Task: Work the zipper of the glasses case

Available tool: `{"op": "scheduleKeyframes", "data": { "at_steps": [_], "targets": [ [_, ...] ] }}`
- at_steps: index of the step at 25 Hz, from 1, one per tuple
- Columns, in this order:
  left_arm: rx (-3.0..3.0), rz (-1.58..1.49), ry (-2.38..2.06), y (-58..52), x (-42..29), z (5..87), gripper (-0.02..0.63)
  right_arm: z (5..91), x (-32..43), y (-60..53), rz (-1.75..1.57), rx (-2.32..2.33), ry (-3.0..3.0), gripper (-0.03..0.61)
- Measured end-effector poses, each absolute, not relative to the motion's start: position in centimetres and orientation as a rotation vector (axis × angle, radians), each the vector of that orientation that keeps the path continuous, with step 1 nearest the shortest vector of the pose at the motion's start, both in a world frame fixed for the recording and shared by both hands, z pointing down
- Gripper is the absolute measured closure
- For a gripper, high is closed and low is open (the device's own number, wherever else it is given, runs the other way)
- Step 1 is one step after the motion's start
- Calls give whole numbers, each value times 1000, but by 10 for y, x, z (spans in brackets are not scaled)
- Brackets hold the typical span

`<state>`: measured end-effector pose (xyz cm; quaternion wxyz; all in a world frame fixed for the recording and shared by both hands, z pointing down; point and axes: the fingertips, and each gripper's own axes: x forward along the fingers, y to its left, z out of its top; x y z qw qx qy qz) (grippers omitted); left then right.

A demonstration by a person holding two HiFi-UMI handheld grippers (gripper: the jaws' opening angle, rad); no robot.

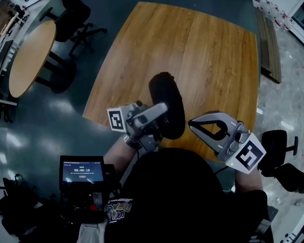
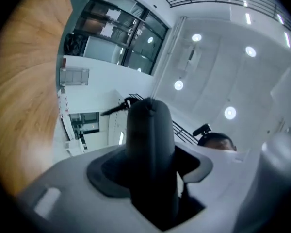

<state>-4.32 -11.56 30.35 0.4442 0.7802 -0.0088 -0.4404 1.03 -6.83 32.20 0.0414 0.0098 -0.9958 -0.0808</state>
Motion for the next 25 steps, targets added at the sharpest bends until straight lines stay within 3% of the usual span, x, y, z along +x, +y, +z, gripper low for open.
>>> {"op": "scheduleKeyframes", "data": {
  "at_steps": [4,9,20,25],
  "targets": [
    [2104,-910,90,-83,-12,298,319,307,8,-71,-226,33,-3113,577],
    [2134,-902,125,-81,-6,285,341,295,11,-73,-167,-17,-3164,575],
    [2127,-1119,-82,-96,-29,279,354,298,10,-67,-693,47,-2907,577],
    [2218,-1012,99,-74,-27,268,347,295,13,-47,-389,-227,-2978,575]
  ]
}}
